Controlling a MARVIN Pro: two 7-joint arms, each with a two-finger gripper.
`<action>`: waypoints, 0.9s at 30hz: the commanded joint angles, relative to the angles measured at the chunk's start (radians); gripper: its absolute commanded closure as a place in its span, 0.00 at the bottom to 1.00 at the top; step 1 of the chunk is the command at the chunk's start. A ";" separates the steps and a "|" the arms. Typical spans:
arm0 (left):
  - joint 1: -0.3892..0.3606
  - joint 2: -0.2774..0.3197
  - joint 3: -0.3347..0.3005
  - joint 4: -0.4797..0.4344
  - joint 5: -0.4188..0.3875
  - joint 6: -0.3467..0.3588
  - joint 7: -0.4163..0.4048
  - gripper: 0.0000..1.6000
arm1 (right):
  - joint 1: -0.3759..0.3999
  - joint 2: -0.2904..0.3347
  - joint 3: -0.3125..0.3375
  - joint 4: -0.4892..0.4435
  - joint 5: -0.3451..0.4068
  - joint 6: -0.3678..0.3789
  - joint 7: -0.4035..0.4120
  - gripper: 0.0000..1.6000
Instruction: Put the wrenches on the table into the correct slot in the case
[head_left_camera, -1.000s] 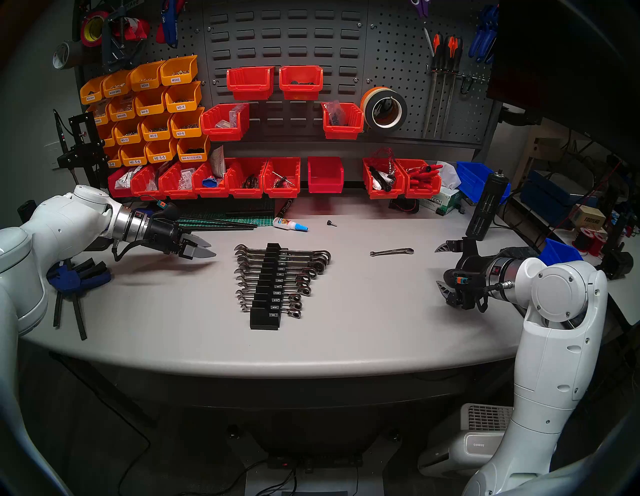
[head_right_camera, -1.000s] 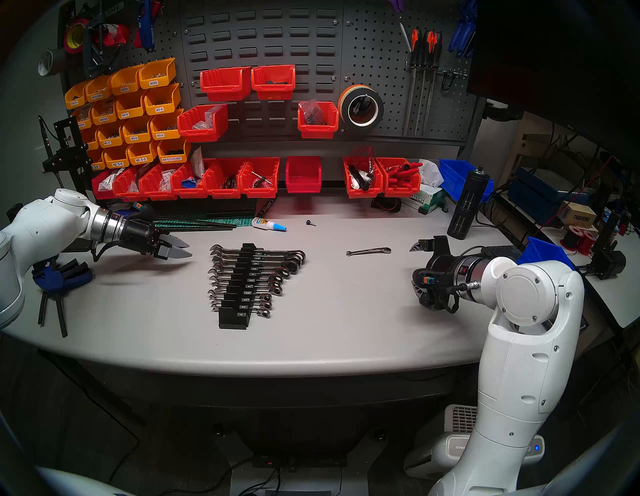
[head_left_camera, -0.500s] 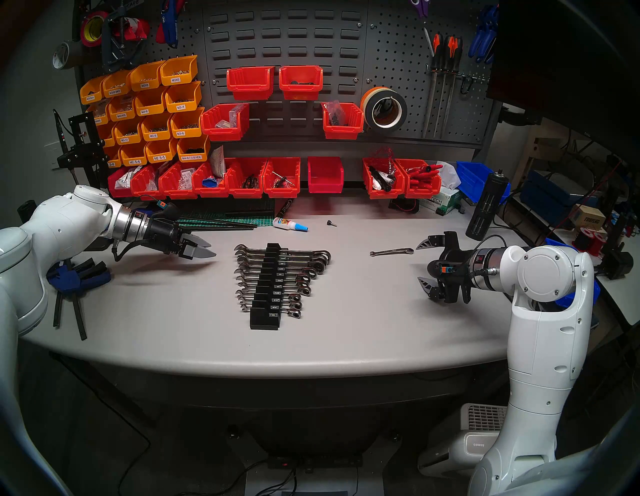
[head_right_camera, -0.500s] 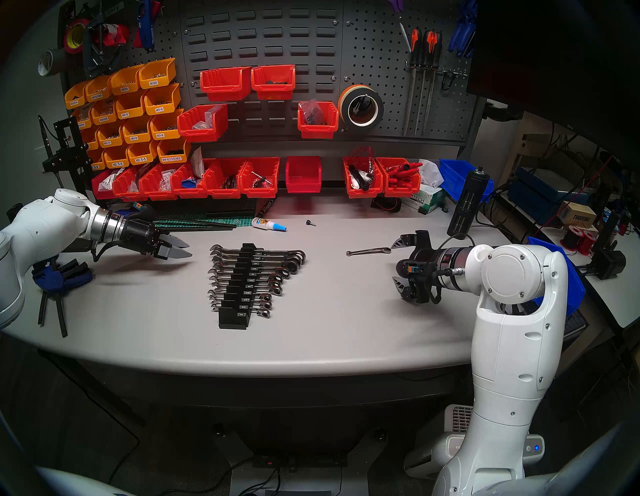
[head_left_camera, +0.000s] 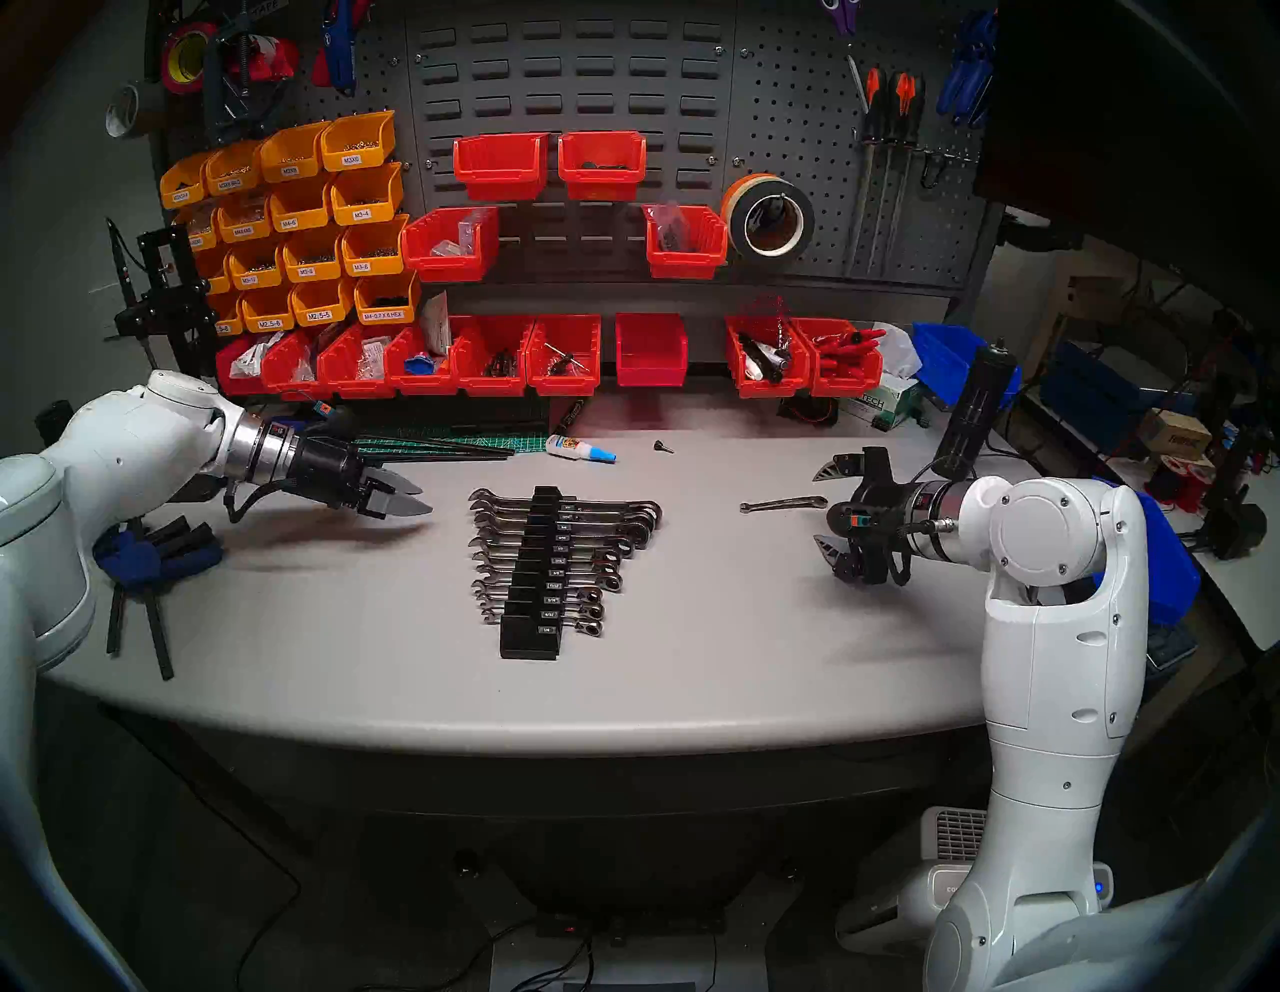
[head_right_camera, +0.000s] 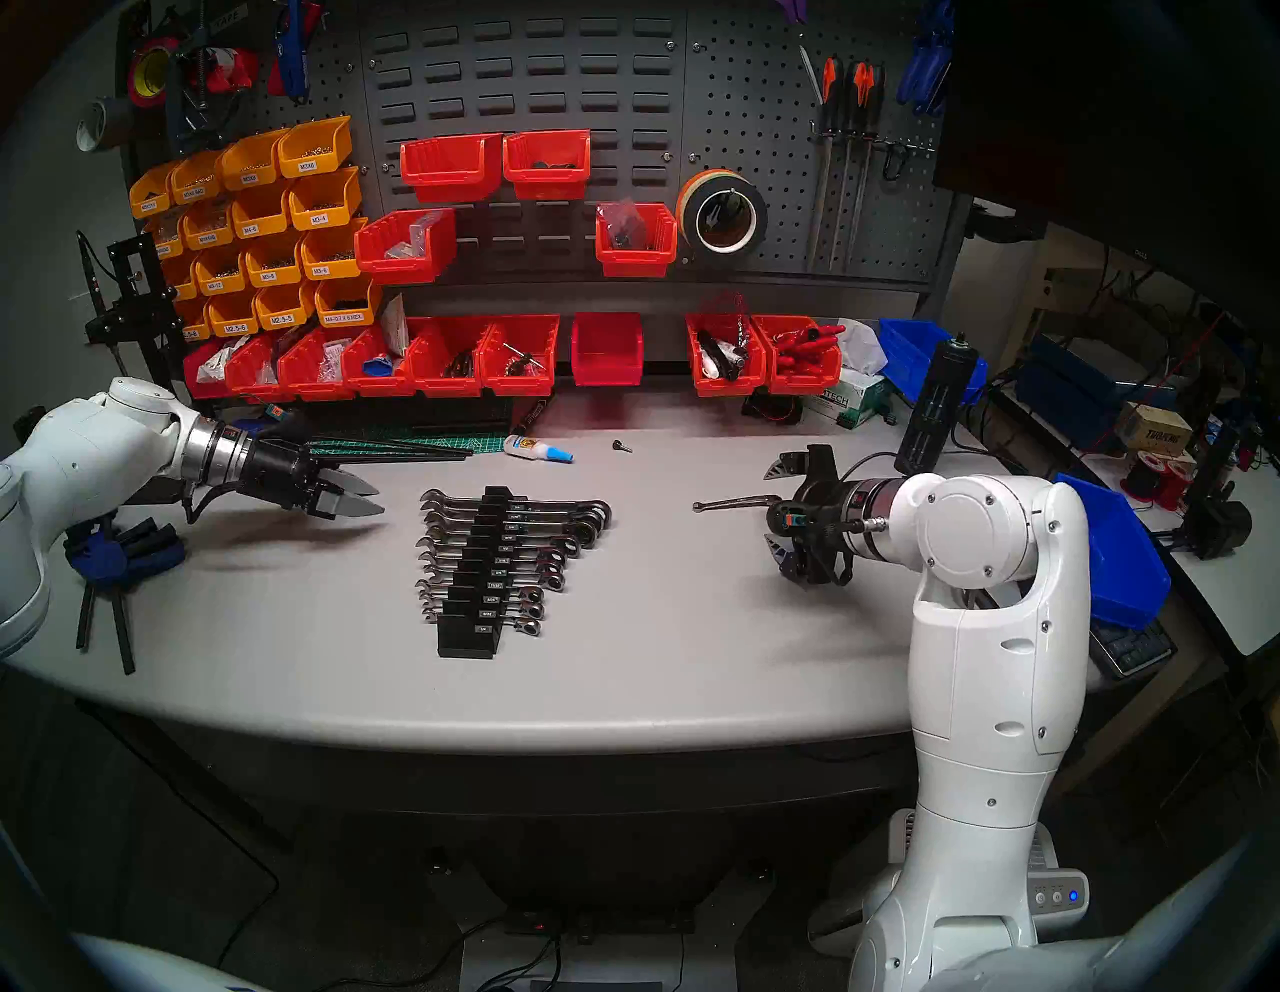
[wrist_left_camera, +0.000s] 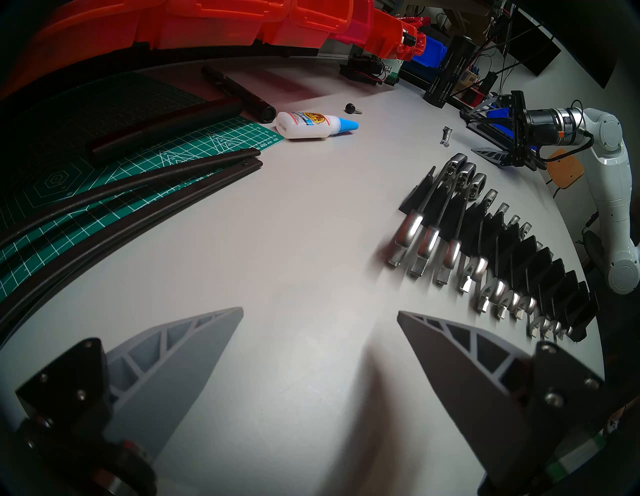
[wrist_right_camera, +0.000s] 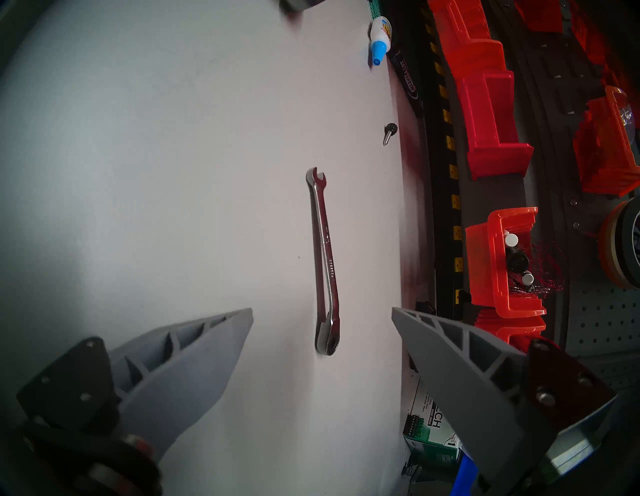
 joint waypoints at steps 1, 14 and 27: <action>-0.026 -0.001 -0.010 0.001 -0.003 -0.001 -0.002 0.00 | -0.037 0.008 0.005 0.070 -0.054 0.006 -0.026 0.00; -0.026 0.000 -0.011 0.000 -0.003 -0.001 -0.001 0.00 | 0.045 0.062 -0.015 0.170 -0.100 -0.011 -0.098 0.00; -0.026 0.000 -0.011 0.000 -0.003 0.000 -0.002 0.00 | 0.155 0.064 -0.108 0.263 -0.114 -0.029 -0.098 0.00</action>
